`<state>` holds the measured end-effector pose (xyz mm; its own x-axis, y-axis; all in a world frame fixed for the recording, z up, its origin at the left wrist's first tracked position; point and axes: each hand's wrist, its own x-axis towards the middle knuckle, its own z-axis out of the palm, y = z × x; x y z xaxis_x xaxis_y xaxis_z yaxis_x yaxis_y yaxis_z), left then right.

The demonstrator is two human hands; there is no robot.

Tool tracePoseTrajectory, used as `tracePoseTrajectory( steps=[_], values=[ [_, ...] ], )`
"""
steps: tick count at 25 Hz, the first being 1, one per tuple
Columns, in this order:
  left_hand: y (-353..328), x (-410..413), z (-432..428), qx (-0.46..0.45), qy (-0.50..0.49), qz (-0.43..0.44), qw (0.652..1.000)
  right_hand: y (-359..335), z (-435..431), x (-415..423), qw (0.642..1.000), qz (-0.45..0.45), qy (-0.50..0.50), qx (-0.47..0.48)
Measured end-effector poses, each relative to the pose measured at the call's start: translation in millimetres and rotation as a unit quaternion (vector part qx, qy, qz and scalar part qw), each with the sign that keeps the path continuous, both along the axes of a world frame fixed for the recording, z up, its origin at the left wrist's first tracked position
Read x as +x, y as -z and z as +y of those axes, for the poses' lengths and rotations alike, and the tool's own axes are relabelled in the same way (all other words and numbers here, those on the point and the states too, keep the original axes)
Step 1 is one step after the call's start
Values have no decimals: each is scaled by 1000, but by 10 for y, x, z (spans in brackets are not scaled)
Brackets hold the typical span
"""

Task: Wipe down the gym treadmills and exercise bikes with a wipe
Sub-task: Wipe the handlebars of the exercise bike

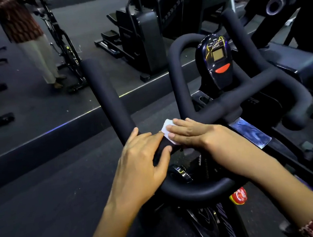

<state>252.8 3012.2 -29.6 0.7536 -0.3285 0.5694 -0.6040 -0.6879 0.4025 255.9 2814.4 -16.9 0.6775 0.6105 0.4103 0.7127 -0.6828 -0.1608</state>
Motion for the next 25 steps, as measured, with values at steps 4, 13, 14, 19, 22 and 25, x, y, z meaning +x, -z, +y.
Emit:
tracePoseTrajectory(
  steps=[4,13,14,19,22,25],
  values=[
    [-56,-30,-165,-6,-23,32,999,-52,-584,-58,996,27,72,35],
    [-79,-162,-633,-22,-92,79,992,52,-673,360,995,37,-87,20],
    [-59,-185,-674,-10,-106,73,992,60,-794,353,997,13,-77,29],
    [-54,-169,-793,-7,-133,28,991,66,-1054,184,986,-134,64,80],
    [-19,-117,-936,-3,-114,27,993,95,-863,310,991,-119,40,42],
    [37,-55,-1021,20,-104,16,994,125,-881,328,994,-97,5,45]
  ],
)
